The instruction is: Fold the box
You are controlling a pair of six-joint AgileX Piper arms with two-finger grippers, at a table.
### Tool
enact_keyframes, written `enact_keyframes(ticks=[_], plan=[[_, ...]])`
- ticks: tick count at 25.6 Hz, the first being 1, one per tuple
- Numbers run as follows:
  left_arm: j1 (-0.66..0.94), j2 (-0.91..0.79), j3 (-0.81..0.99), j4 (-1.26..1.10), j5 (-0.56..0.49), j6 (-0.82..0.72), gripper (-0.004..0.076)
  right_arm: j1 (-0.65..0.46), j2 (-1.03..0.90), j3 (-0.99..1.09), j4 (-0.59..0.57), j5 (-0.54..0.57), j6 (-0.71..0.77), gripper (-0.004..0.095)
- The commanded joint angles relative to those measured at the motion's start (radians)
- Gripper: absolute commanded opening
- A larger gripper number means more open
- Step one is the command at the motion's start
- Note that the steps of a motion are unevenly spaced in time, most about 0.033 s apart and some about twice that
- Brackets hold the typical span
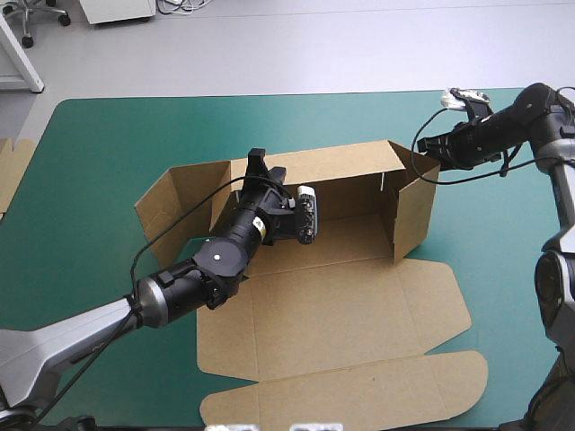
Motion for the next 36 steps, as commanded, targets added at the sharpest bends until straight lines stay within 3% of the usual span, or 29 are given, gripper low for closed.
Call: enact_keyframes(ticks=[1,6,10,17,31,36], plan=[[0.001,-0.039,-0.027,0.036,0.020,-0.012,-0.0010,-0.003,-0.118,0.027,0.079,-0.040,-0.042,0.0283],[0.001,-0.039,-0.027,0.036,0.020,-0.012,-0.0010,-0.003,-0.218,0.121,0.100,-0.079,-0.080,0.0283],[0.001,-0.039,-0.027,0.036,0.020,-0.012,-0.0010,-0.003,-0.295,0.301,0.229,-0.187,-0.216,0.0283],[0.001,-0.039,-0.027,0.036,0.029,-0.012,-0.0010,-0.003,-0.364,0.484,0.388,-0.246,-0.397,0.0283],[0.001,-0.039,-0.027,0.032,0.045,-0.012,-0.0010,0.043,-0.392,0.486,0.368,-0.196,-0.392,0.0283],[0.001,-0.039,-0.027,0.032,0.047,-0.012,-0.0010,0.048,-0.464,0.598,0.376,-0.237,-0.414,0.0283]])
